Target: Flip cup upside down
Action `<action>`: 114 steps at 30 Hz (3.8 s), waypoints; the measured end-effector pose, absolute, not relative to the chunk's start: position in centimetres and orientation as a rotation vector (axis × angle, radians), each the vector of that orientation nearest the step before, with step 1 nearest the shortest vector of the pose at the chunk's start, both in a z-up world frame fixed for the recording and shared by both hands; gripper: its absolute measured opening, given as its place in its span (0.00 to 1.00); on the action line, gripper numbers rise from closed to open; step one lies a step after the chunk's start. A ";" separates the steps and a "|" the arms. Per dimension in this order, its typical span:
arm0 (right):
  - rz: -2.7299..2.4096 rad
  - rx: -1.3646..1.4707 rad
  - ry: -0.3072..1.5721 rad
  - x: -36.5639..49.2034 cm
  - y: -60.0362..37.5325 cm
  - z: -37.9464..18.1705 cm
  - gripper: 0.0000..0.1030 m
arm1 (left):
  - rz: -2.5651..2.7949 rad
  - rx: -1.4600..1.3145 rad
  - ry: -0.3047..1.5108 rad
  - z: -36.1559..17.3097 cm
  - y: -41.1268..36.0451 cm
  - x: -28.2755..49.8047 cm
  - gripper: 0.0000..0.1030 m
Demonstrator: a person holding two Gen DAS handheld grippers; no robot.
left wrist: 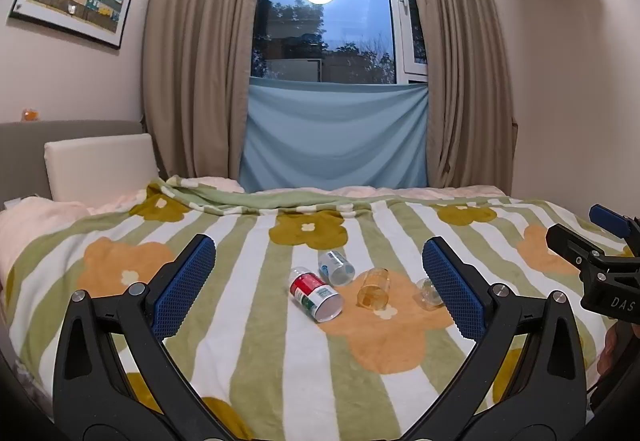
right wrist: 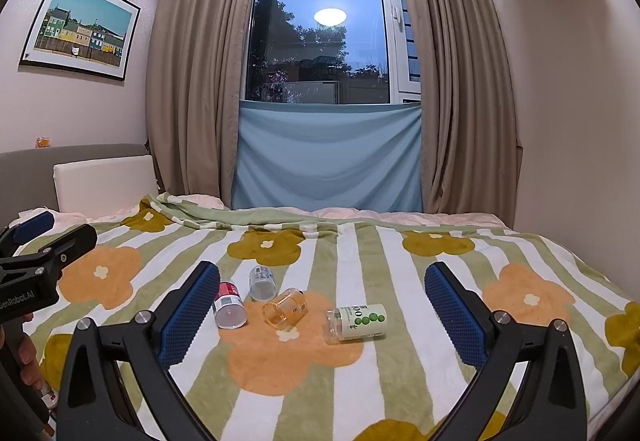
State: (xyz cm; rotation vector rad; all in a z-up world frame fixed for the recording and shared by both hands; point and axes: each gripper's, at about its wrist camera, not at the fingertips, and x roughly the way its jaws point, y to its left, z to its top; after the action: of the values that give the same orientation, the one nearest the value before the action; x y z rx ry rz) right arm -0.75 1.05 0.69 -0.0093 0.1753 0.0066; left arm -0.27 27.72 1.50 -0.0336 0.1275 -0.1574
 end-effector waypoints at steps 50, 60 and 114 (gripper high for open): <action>0.001 -0.014 0.165 -1.0 1.7 0.7 0.99 | -0.172 -0.023 0.135 2.0 27.5 -0.6 1.00; 0.048 0.003 0.186 -0.5 1.8 1.6 0.99 | -0.217 -0.001 0.173 4.2 27.0 1.4 1.00; 0.044 0.095 0.407 5.8 -4.8 -0.2 1.00 | -0.603 0.516 1.238 -14.2 7.4 38.7 0.58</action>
State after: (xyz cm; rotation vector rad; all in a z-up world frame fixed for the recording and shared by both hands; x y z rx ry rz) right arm 5.76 -4.83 -0.16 0.0955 0.4073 0.0443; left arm 38.68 7.38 -14.18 0.5162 1.2382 -0.6027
